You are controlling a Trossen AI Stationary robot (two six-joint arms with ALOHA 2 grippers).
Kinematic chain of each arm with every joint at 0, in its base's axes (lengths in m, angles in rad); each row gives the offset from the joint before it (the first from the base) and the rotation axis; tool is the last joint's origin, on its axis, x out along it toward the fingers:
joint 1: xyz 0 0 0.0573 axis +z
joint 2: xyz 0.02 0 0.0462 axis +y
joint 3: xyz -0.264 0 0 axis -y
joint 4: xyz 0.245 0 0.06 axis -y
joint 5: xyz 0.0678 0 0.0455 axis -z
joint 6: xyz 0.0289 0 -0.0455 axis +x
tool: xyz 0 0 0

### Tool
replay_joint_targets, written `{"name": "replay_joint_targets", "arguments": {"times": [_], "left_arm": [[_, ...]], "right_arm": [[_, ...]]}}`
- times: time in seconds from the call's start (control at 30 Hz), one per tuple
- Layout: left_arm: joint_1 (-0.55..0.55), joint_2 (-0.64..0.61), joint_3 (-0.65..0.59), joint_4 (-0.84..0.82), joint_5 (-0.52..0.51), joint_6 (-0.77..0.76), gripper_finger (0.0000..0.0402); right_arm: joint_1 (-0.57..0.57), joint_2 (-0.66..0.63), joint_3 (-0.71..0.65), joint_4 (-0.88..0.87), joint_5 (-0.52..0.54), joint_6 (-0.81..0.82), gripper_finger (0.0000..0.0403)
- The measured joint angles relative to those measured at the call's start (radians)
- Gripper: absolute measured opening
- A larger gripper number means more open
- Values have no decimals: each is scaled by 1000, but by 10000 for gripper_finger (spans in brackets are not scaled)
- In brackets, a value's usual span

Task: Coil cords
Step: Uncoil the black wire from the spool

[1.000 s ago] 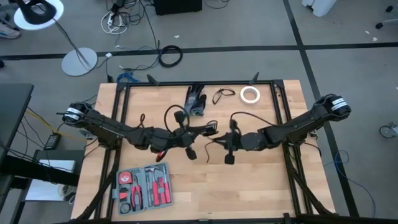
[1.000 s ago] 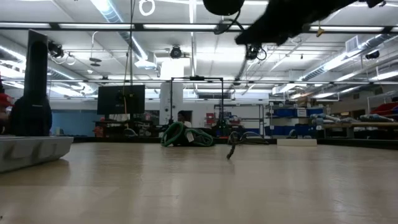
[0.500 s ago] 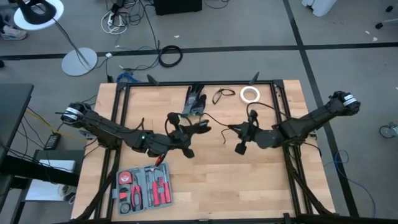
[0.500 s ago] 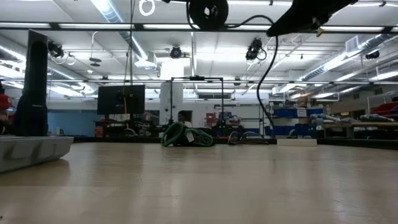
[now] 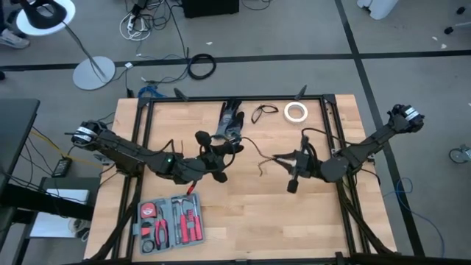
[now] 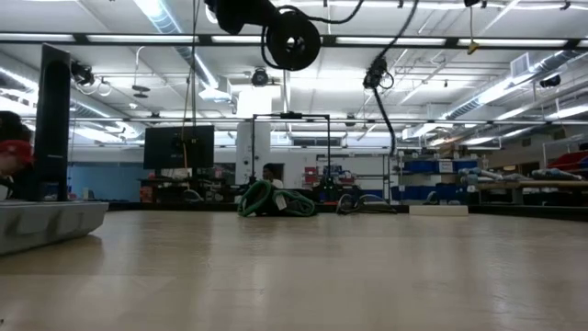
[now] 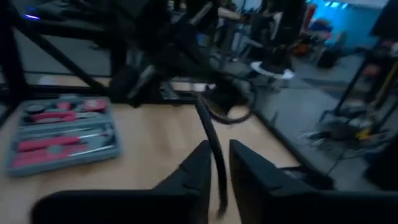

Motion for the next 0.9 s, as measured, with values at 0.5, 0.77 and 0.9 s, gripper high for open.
{"name": "replay_joint_targets", "arguments": {"times": [0.5, 0.77, 0.9], "left_arm": [[-7, 0, 0, 152, -31, 197, 0], [-24, 0, 0, 290, 344, 273, 0], [-24, 1, 0, 285, 398, 244, 0]], "right_arm": [[80, 4, 0, -59, 136, 101, 156], [-42, 5, 0, 67, 69, -68, 150], [-96, 11, 0, 95, -62, -118, 150]]}}
